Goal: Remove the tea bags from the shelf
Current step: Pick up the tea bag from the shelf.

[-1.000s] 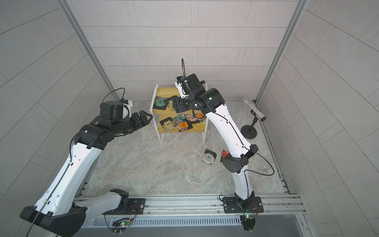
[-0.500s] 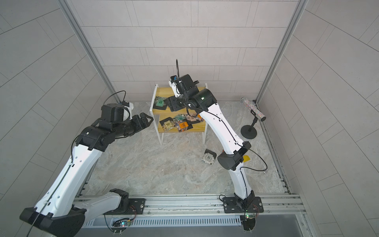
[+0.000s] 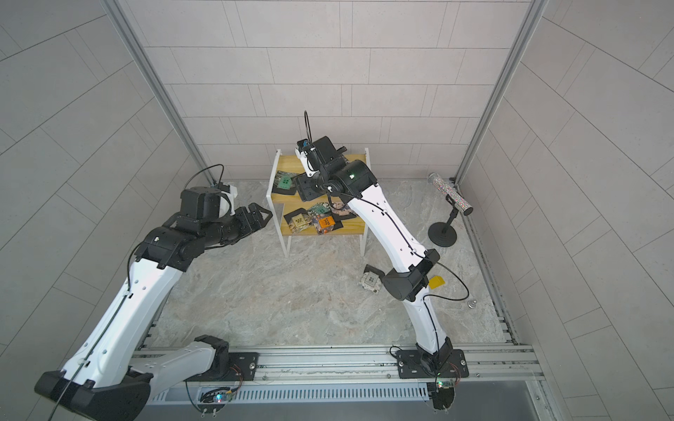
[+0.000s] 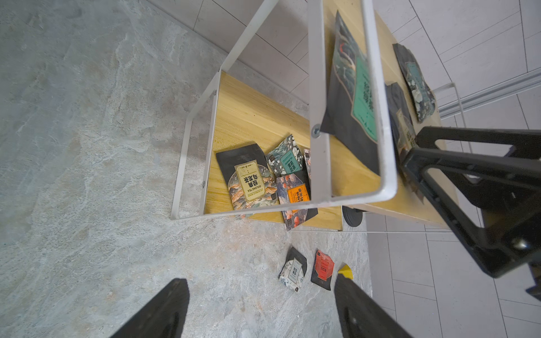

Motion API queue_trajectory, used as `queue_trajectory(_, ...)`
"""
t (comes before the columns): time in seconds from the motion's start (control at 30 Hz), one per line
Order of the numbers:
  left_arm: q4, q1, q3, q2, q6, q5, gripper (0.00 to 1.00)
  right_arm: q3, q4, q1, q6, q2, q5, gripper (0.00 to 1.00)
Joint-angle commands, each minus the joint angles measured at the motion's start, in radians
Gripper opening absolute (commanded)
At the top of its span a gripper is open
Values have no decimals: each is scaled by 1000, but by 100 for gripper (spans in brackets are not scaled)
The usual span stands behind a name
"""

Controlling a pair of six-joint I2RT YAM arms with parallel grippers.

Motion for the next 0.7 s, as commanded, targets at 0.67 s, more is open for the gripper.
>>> queue_trajectory(0.67,50,6,-40,-16,-24,14,85,-237,-21,10,-53,-102,106,40)
